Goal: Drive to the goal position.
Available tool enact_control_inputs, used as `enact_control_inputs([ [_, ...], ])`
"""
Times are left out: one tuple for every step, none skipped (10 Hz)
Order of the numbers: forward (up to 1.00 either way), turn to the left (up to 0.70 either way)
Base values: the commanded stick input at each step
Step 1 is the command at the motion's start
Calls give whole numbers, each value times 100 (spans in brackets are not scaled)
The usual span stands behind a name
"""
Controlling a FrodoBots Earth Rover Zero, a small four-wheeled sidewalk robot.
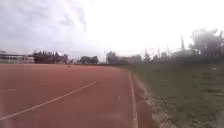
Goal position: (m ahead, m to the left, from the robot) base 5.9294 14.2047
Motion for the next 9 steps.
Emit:
enact_control_inputs([
  [0, 0],
  [0, 0],
  [0, 0],
  [0, 0],
  [0, 30],
  [0, 54],
  [0, 70],
  [0, 70],
  [0, 70],
])
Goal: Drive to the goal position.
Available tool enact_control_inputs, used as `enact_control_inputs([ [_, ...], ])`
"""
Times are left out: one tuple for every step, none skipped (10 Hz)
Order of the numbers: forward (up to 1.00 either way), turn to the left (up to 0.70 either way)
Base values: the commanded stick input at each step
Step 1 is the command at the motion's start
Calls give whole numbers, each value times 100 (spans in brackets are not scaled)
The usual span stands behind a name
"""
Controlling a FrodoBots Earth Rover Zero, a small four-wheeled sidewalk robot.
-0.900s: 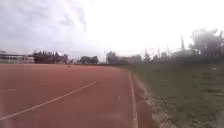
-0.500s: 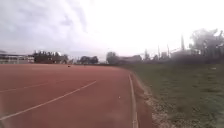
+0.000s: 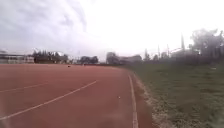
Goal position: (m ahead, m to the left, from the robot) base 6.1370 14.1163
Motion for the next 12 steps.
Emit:
enact_control_inputs([
  [0, 70],
  [0, 70],
  [0, 70],
  [0, 70],
  [0, 70],
  [0, 70],
  [0, 70],
  [0, 70],
  [0, 70],
  [0, 70],
  [0, 70],
  [0, 70],
])
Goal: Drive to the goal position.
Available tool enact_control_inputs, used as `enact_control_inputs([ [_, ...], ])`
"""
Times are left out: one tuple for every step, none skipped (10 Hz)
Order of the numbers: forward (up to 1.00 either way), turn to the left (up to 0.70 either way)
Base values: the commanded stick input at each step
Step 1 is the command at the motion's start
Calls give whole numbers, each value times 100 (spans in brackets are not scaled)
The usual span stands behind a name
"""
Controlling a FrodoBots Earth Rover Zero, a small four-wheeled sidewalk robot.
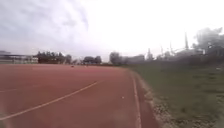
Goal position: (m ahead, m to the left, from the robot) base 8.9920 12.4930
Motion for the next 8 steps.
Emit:
enact_control_inputs([
  [0, 70],
  [0, 70],
  [0, 70],
  [0, 70],
  [0, 70],
  [0, 70],
  [0, 70],
  [0, 70],
])
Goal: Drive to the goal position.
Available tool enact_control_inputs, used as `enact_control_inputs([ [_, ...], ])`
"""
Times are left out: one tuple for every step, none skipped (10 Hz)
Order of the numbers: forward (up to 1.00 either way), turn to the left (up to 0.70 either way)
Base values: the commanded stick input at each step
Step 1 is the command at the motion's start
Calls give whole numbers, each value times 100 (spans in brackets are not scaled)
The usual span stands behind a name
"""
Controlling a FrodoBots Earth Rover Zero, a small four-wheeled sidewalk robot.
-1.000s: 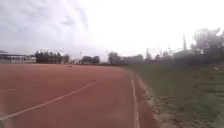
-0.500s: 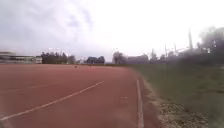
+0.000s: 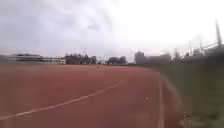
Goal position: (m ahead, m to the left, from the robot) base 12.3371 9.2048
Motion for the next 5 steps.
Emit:
enact_control_inputs([
  [0, 70],
  [0, 70],
  [0, 70],
  [0, 70],
  [0, 70],
])
